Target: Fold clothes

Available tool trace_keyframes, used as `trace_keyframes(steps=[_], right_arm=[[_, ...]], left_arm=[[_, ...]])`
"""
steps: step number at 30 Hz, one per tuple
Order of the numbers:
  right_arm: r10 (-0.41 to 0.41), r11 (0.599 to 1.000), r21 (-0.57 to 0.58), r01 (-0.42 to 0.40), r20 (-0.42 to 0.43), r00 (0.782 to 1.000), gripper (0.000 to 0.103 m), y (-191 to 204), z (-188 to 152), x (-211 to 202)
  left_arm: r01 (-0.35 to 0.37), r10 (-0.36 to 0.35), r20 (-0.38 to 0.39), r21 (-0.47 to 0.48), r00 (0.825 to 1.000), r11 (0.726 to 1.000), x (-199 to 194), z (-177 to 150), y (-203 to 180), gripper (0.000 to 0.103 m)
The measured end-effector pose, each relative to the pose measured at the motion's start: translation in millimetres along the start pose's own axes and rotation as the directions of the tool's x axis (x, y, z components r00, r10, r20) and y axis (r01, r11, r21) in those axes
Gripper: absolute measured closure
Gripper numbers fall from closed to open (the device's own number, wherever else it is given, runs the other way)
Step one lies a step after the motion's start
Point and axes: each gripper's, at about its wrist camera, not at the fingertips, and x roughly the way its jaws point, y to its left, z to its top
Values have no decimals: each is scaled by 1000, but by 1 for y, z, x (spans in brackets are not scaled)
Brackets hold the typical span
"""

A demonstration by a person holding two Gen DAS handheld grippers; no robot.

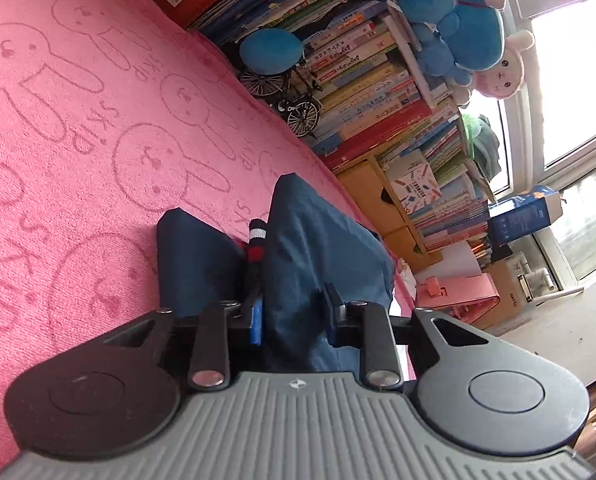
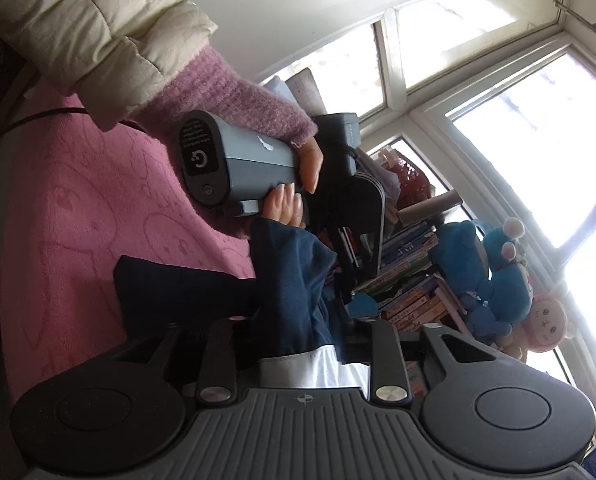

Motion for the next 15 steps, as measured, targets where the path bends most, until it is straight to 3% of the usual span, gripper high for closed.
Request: trace_keyframes(steps=[2,4,5,6,8,10,12,13,14,15], right_arm=[[-3,1000,24,4,-44,999,41,-7,2,11],[14,998,59,-10,-73,997,43,-15,3,20],[30,997,74,-25,-77,997,61,-18,4,23],[46,995,88,-39,-79,996,86,-20,5,24],[67,993,98,-60,-73,995,89,-22,5,22],[77,993,92,-71,-61,995,92,-22,5,19],[82,994,81,-78,-51,995,93,-20,5,15],[83,994,73,-80,-47,995,93,-19,4,14],[83,995,62,-80,-44,996,93,-18,5,13],[82,995,51,-80,-42,996,93,-16,5,11]], left_arm=[[14,-15,14,2,1000,1000,-7,-2,1,87],[27,-26,33,-5,999,1000,-15,-2,3,90],[31,-31,47,-2,998,1000,-20,-2,4,91],[35,-35,62,2,998,999,-25,-2,5,94],[41,-41,74,-1,996,999,-30,-1,8,93],[52,-51,71,-8,996,999,-31,1,11,84],[73,-72,37,-16,997,997,-23,2,10,45],[76,-76,19,-11,997,997,-18,2,9,39],[73,-73,0,1,997,997,-11,1,6,40],[47,-47,-5,21,999,999,-5,0,2,55]])
